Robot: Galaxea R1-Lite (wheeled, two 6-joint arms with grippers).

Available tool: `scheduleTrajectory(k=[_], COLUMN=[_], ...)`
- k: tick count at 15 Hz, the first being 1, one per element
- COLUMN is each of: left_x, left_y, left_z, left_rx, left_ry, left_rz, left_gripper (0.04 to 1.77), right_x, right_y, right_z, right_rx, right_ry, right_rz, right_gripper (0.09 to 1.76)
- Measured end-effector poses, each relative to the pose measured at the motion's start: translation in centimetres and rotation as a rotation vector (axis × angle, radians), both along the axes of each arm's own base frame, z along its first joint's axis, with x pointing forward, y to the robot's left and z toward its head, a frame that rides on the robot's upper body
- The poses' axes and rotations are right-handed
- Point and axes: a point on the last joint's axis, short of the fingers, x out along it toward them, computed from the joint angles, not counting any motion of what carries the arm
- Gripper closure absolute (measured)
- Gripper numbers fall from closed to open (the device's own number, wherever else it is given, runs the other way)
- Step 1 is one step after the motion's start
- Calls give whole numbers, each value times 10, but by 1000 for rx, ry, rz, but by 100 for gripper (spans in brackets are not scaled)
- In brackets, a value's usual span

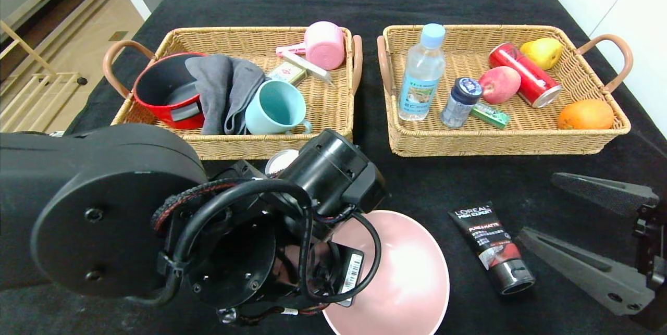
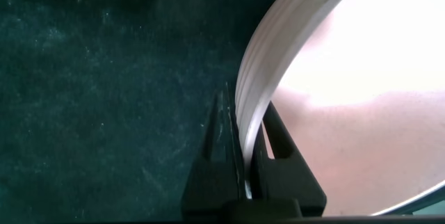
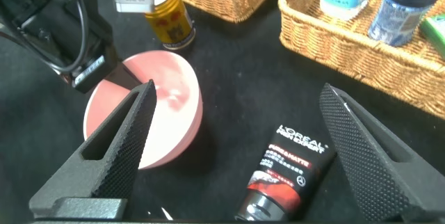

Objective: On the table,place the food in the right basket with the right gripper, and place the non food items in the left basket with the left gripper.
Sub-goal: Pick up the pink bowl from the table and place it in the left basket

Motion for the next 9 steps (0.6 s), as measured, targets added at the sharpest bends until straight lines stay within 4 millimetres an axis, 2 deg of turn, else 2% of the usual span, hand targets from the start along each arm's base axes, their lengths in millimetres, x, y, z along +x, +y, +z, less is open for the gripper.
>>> scheduleTrajectory(k=[9], left_x=[0], left_y=[0], left_z=[-1], left_rx=[1], left_ry=[4], left_rz=[-5], left_gripper=[163], right_x=[-1], right_y=[-1], right_z=[1], right_rx=[3], right_ry=[-4], right_rz=[0], right_gripper=[14])
